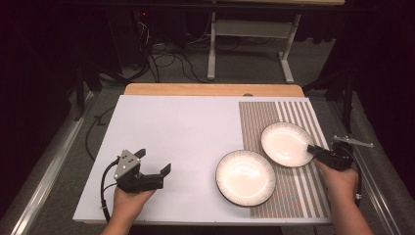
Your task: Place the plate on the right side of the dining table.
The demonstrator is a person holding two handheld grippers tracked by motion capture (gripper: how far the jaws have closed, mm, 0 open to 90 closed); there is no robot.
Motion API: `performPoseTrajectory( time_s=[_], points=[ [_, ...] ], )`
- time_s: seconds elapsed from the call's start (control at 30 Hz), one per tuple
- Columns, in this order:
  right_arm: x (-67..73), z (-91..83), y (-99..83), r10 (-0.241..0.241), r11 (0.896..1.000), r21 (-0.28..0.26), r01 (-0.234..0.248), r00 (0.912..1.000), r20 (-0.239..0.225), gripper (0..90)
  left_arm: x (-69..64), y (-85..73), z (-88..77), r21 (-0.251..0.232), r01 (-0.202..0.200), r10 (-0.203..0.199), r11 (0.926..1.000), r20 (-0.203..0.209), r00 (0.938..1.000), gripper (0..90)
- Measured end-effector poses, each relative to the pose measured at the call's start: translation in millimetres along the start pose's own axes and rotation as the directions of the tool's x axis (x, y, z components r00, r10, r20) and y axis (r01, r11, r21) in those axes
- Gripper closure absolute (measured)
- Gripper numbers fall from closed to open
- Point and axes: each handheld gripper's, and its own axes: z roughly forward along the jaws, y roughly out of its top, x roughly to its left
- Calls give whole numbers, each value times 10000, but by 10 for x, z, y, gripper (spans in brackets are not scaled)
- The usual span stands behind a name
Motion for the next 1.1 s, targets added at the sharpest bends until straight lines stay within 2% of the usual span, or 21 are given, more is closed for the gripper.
performPoseTrajectory(
  time_s=[0.03,0.1,0.2,0.3,0.33,0.4,0.57,0.63,0.7,0.87,0.93,0.97,1.0,1.1],
  points=[
    [0,0,0,0,10000,0,0,10000,0,700,0,1,-3,-8,-48,48,10000,-8,10000,0],
    [20,-51,6,-127,9995,-299,130,9999,102,631,5,3,-15,-76,-232,231,9997,-39,9997,0],
    [88,-158,15,-609,9942,-886,616,9981,103,530,24,7,-36,-156,-470,469,9988,-63,9989,0],
    [201,-257,14,-1341,9798,-1482,1346,9909,134,479,54,-5,-26,-109,-725,724,9973,-47,9974,0],
    [237,-281,13,-1495,9748,-1668,1483,9887,56,451,68,-8,-19,-76,-700,700,9975,-58,9975,0],
    [319,-326,14,-1695,9679,-1888,1657,9855,-42,402,90,-7,-16,-109,-569,569,9983,-48,9984,0],
    [561,-433,18,-2196,9522,-2263,2051,9747,-406,244,98,6,-48,-240,-620,617,9978,-106,9980,0],
    [692,-475,3,-2590,9398,-2430,2401,9647,-484,185,105,12,-62,-297,-628,624,9976,-114,9980,0],
    [834,-508,-23,-2822,9324,-2562,2551,9565,-746,139,113,23,-76,-400,-603,599,9974,-113,9981,0],
    [1229,-562,-98,-3714,9023,-2858,3227,9186,-1352,9,129,46,-109,-550,-617,614,9966,-74,9981,0],
    [1373,-584,-139,-3998,8908,-2982,3429,9033,-1556,5,129,53,-128,-600,-673,671,9959,-55,9977,0],
    [1427,-598,-159,-4021,8907,-2986,3427,9003,-1665,5,128,56,-139,-644,-691,690,9955,-38,9976,0],
    [1490,-610,-183,-4163,8842,-3058,3532,8927,-1725,5,128,58,-153,-675,-709,709,9952,-22,9975,0],
    [1672,-655,-268,-4439,8734,-3148,3715,8732,-2011,4,130,57,-179,-777,-656,659,9948,14,9978,0]
  ],
)
